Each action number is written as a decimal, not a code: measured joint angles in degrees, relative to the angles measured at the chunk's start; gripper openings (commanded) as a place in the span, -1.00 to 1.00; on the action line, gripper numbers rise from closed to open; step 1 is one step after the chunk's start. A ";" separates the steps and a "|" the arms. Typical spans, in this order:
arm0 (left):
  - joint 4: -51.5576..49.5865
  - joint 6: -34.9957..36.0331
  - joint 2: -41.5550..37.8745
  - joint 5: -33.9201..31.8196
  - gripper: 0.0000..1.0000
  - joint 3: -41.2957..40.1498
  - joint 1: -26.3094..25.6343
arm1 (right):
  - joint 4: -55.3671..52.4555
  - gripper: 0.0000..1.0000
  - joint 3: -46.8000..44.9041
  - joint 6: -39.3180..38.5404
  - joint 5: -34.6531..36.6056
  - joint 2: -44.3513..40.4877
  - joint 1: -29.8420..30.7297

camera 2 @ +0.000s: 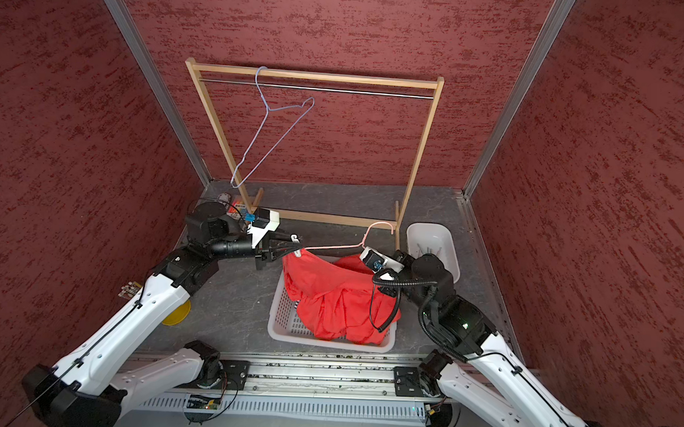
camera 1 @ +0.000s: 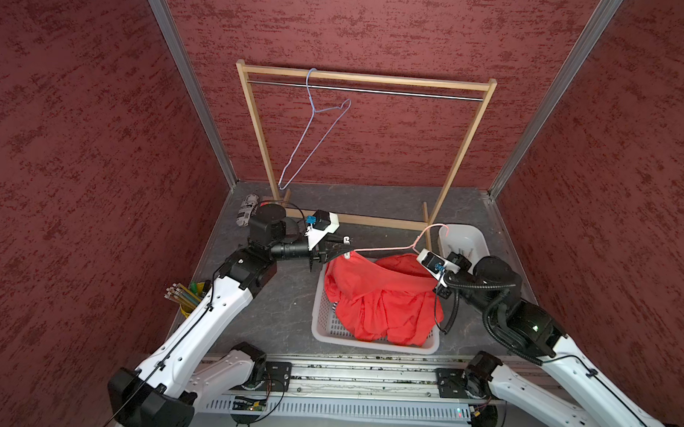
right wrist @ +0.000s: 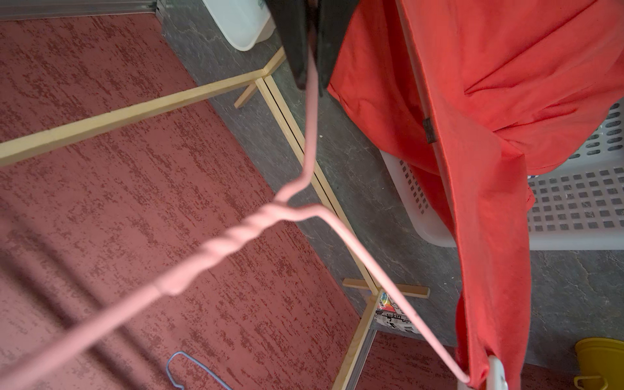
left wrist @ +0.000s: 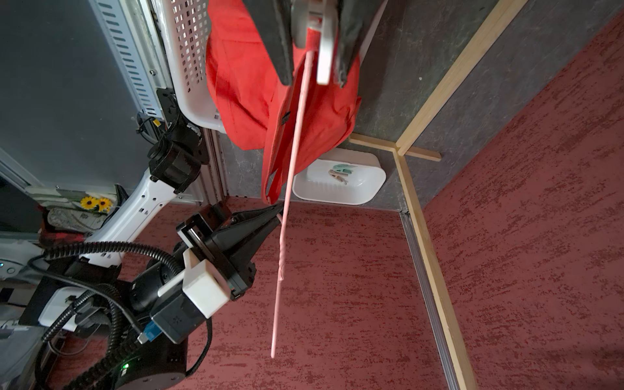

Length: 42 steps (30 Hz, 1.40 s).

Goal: Remove the clothespins securing tank tops to the hanger
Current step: Remove the clothespin from the hanger, then place the hanger in the basket.

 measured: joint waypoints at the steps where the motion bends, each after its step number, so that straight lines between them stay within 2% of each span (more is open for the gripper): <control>1: -0.22 0.17 0.13 0.20 -0.92 0.22 0.00 | 0.00 -1.00 0.00 0.00 0.04 -0.02 0.00; 2: -0.44 0.20 0.39 0.33 -1.00 0.50 -0.02 | 0.00 -1.00 -0.02 0.02 0.07 -0.11 0.00; 10: 0.55 -0.74 0.46 0.37 -1.00 0.81 0.26 | 0.00 -1.00 -0.02 0.26 0.09 0.76 0.00; 18: 13.07 -7.04 -7.91 -2.89 -1.00 -5.33 6.10 | 0.09 -1.00 -0.79 1.27 -0.09 3.23 0.00; 22: 17.84 -10.25 -11.08 -3.45 -1.00 -6.88 9.01 | 0.94 -1.00 -1.07 3.45 -1.57 4.72 0.00; 32: 20.35 -12.41 -12.55 -2.71 -1.00 -7.87 9.20 | 6.99 -1.00 -5.66 12.02 -6.05 14.43 0.09; 36: 20.06 -12.17 -12.52 -2.69 -1.00 -7.87 9.18 | 7.41 -1.00 -5.44 14.56 -3.58 18.88 0.15; 42: 19.85 -11.58 -11.89 -2.71 -1.00 -7.89 9.20 | 6.14 -1.00 -4.11 16.57 4.22 22.77 0.04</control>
